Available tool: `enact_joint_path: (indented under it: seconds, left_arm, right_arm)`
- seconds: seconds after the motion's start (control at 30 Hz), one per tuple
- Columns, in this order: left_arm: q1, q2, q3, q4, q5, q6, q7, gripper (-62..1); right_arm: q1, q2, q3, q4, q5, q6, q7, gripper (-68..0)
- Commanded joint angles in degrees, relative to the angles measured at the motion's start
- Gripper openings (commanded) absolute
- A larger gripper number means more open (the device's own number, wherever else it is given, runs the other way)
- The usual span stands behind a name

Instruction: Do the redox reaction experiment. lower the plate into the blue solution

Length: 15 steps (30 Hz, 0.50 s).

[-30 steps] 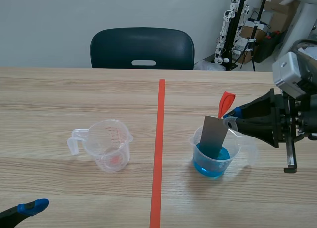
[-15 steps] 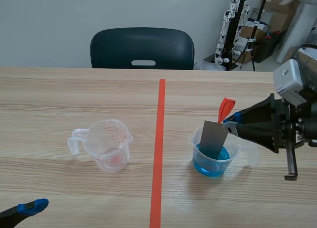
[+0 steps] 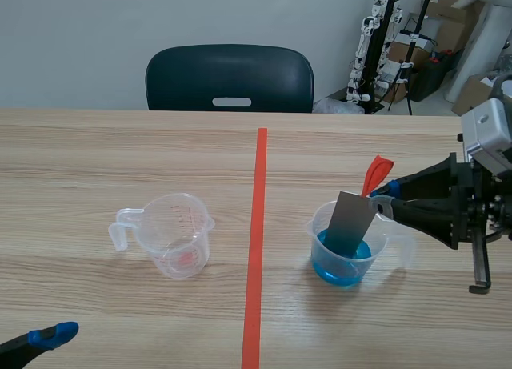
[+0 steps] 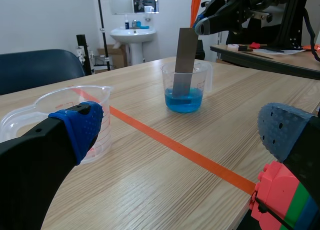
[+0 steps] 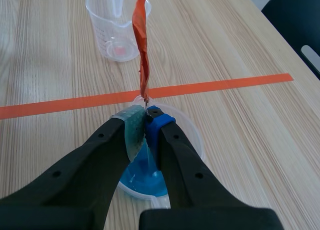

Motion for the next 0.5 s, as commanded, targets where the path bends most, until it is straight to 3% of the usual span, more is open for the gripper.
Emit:
enact_joint_path:
  seconds: [0.0,0.47]
  left_arm:
    - [0.1,0.3,-0.2,0.7,-0.2,0.1,-2.5,1.4]
    - [0.1,0.3,-0.2,0.7,-0.2,0.1,-2.5,1.4]
  right_arm:
    - [0.6,0.3,0.8,0.1,0.3,0.0,1.4,-66.7]
    - [-1.1,-0.2,0.8,-1.3,-2.1,-1.5,4.2,-66.7]
